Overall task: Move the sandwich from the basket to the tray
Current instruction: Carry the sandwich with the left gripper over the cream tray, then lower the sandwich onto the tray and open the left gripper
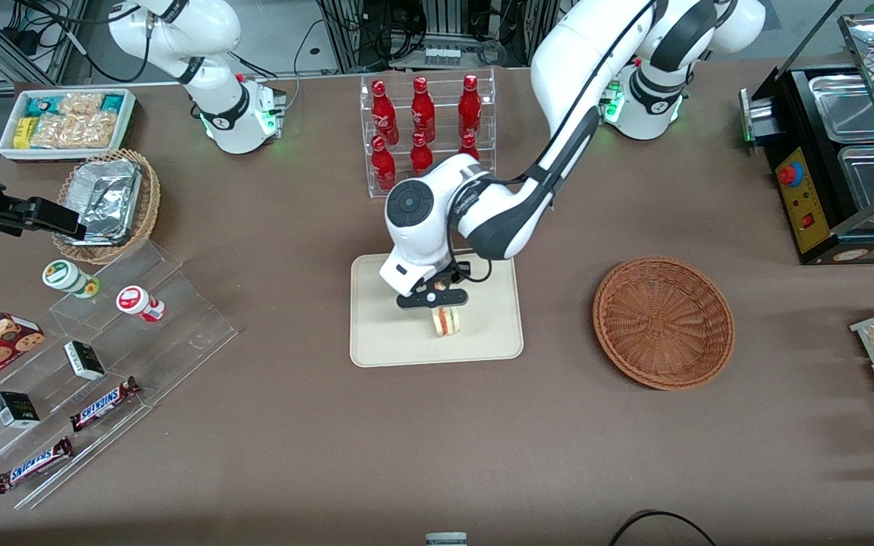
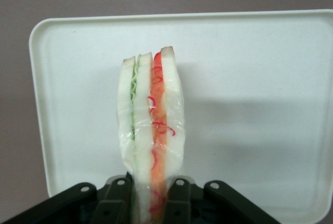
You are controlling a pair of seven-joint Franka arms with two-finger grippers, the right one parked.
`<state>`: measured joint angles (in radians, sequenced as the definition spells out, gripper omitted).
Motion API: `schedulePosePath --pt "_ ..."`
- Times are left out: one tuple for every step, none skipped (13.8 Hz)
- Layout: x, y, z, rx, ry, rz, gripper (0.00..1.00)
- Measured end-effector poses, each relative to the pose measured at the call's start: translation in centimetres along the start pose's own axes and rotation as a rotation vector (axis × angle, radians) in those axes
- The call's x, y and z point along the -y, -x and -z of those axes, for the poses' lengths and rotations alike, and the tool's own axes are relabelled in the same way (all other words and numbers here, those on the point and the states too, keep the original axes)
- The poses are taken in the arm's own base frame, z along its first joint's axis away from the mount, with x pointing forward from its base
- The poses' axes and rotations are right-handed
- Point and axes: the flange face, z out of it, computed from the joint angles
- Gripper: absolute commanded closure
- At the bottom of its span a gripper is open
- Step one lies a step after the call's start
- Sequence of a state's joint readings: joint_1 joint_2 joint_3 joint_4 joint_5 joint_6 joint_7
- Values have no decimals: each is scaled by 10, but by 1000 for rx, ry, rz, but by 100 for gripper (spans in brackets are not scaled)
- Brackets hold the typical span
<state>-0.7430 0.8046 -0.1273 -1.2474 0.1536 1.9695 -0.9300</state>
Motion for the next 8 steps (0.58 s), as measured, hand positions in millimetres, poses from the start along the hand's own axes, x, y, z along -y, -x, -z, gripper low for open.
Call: schedulePosePath --pt "-5 0 -8 -10 -3 -10 100" --pt "-10 0 -16 -18 0 -17 100" --pt "-13 1 -24 -20 2 -21 100" --pt "-15 2 -30 -17 -1 -31 100" --pt "-17 5 -35 -17 -10 -54 100" --pt "-20 8 -39 -23 -22 -77 100" --pt "-22 12 -43 -26 -30 -91 100" --pt "-24 15 -46 -26 -35 -100 87"
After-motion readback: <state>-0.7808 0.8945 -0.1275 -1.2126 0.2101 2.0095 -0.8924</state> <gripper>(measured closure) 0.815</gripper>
